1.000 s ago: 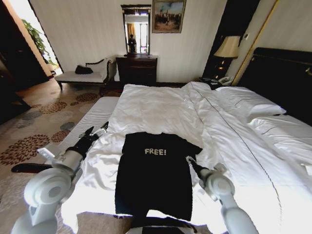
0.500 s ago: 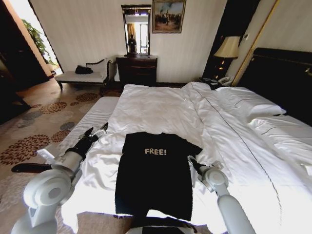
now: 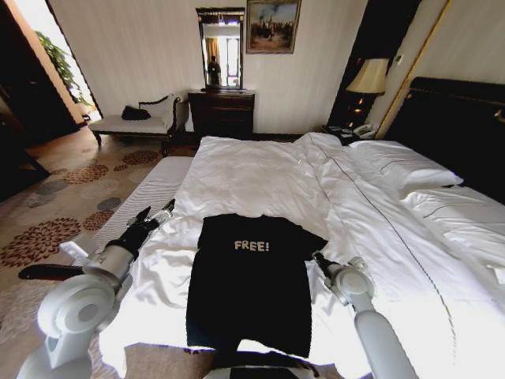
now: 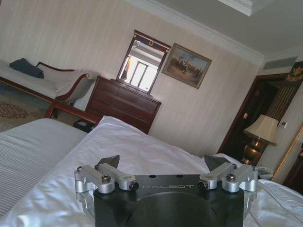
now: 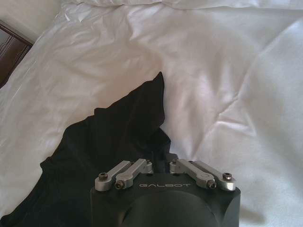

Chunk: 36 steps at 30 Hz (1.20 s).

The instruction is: Fold the clothes on the bed.

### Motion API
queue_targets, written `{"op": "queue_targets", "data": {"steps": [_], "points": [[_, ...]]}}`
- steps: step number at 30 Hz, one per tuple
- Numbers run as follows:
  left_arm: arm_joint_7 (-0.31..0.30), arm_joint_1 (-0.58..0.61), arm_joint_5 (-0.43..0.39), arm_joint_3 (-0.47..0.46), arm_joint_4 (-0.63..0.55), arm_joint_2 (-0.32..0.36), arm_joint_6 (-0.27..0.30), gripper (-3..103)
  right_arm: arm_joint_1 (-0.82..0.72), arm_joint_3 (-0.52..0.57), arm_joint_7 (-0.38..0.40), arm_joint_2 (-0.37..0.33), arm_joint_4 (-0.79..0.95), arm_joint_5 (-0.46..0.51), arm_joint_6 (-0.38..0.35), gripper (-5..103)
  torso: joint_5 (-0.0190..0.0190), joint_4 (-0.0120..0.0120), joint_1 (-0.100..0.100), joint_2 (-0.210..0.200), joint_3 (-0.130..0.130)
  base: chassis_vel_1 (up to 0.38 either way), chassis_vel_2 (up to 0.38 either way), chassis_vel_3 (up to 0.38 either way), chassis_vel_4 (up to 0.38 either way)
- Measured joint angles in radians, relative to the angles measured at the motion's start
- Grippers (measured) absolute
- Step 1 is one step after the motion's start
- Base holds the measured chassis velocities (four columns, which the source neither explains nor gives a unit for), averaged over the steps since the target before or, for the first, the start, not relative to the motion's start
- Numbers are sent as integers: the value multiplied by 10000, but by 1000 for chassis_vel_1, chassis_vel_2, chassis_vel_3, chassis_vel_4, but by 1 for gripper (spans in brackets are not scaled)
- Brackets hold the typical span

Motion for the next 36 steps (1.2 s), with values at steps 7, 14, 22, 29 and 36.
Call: {"op": "queue_targets", "data": {"steps": [7, 14, 22, 29, 36], "points": [[-6, -3, -3, 31, -9, -1, -9, 100, -166, 61, 4, -16, -4, -104, 3, 0, 0, 0, 0, 0, 0, 0, 0, 0, 0], [-10, -98, 1, 62, 21, -12, -14, 100, -604, 387, 87, -49, 529, -60, -2, 0, 0, 0, 0, 0, 0, 0, 0, 0, 0], [-10, -162, -82, -101, 28, -2, -41, 100, -1278, 569, 247, 142, 1280, -231, 14, 0, 0, -1, -1, 0, 0, 0, 0, 0, 0], [-12, -126, -68, -71, 30, -67, -52, 100, -1558, 488, 308, 308, 1454, -658, 134, 0, -1, 0, -1, 0, 0, 0, 0, 0, 0], [-16, -132, -18, 52, 41, -100, -53, 100, -1632, 388, 181, 239, 1570, -1136, 145, 18, 0, -1, -1, 0, -1, 0, 0, 0, 0]]}}
